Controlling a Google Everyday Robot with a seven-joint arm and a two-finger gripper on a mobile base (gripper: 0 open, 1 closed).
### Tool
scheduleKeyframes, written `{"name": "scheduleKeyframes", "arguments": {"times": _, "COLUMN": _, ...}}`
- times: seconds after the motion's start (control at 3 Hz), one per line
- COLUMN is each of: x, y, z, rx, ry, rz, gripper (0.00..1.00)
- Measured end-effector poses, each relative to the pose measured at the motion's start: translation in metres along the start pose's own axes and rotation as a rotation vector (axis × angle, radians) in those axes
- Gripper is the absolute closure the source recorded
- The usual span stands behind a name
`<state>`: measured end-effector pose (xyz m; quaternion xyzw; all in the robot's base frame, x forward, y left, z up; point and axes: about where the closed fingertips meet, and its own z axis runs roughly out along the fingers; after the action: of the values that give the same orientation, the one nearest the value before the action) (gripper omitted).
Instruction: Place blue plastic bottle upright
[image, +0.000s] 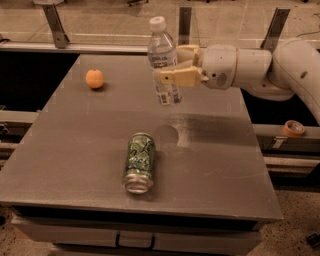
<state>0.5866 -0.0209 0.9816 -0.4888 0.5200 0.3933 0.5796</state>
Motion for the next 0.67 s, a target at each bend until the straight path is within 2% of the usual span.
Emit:
{"name": "scheduleKeyframes", "arguments": {"times": 0.33, "x": 0.02, "y": 0.008, "z": -0.009, "rx": 0.036, "ry": -0.056, "rz": 0.006, "gripper": 1.0}}
{"name": "scheduleKeyframes", "arguments": {"times": 0.67, "x": 0.032, "y": 0.012, "z": -0.008, "rx": 0.032, "ry": -0.066, "rz": 0.012, "gripper": 1.0}}
